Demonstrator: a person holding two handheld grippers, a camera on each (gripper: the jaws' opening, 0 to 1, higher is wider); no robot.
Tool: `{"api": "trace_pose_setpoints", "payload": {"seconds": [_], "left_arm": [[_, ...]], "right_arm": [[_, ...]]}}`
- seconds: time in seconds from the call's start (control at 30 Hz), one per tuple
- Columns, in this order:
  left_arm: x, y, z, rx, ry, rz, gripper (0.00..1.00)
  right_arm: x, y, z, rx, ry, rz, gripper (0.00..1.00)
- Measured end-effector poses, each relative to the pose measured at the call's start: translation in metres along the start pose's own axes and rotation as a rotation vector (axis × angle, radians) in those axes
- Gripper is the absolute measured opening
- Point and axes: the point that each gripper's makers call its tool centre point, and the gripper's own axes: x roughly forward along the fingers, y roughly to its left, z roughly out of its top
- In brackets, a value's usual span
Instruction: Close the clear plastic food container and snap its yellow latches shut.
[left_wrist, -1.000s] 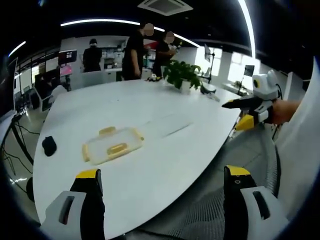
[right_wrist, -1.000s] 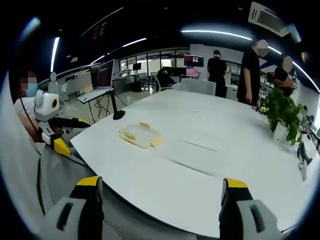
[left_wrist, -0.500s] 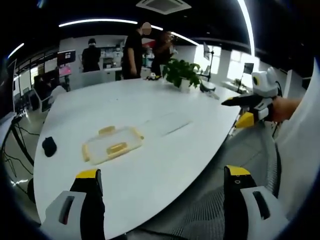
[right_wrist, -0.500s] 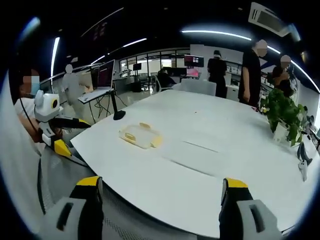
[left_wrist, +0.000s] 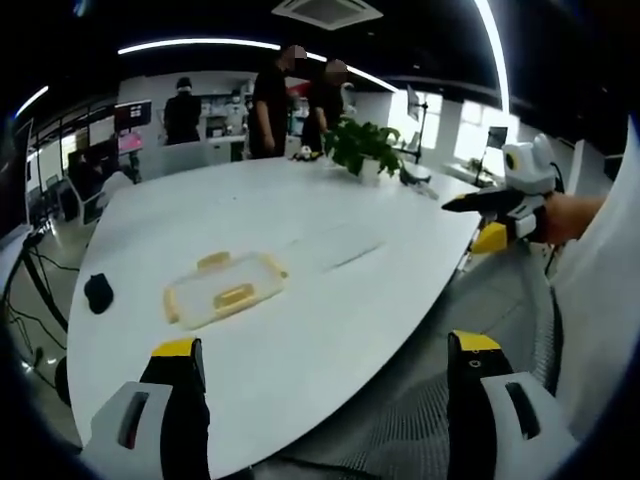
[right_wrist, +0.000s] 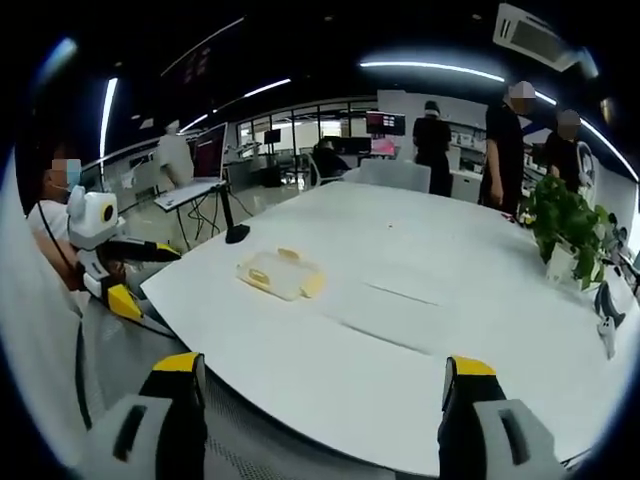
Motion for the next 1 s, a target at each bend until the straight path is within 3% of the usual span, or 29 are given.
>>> {"api": "trace_pose_setpoints", "payload": {"seconds": [0.33, 0.5, 0.63, 0.83, 1.0], "left_arm": [[-0.002, 0.002, 0.002, -0.027, 0.003, -0.007, 0.99], [-0.005, 0.001, 0.003, -0.024, 0.017, -0.028, 0.96], [-0.007, 0.003, 0.003, -0.014, 0.014, -0.034, 0.95], [-0.009, 0.012, 0.000, 0.002, 0.037, -0.026, 0.95], [-0.009, 0.021, 0.007, 0.029, 0.032, -0.032, 0.94]], "right_arm": [[-0.001, 0.001, 0.004, -0.015, -0.016, 0.008, 0.99], [-0.002, 0.015, 0.007, -0.010, -0.004, 0.092, 0.95], [0.001, 0.018, 0.011, -0.042, -0.023, 0.098, 0.94], [0.007, 0.018, 0.015, -0.050, -0.011, 0.107, 0.97], [0.016, 0.015, 0.023, -0.079, -0.014, 0.122, 0.96]]}}
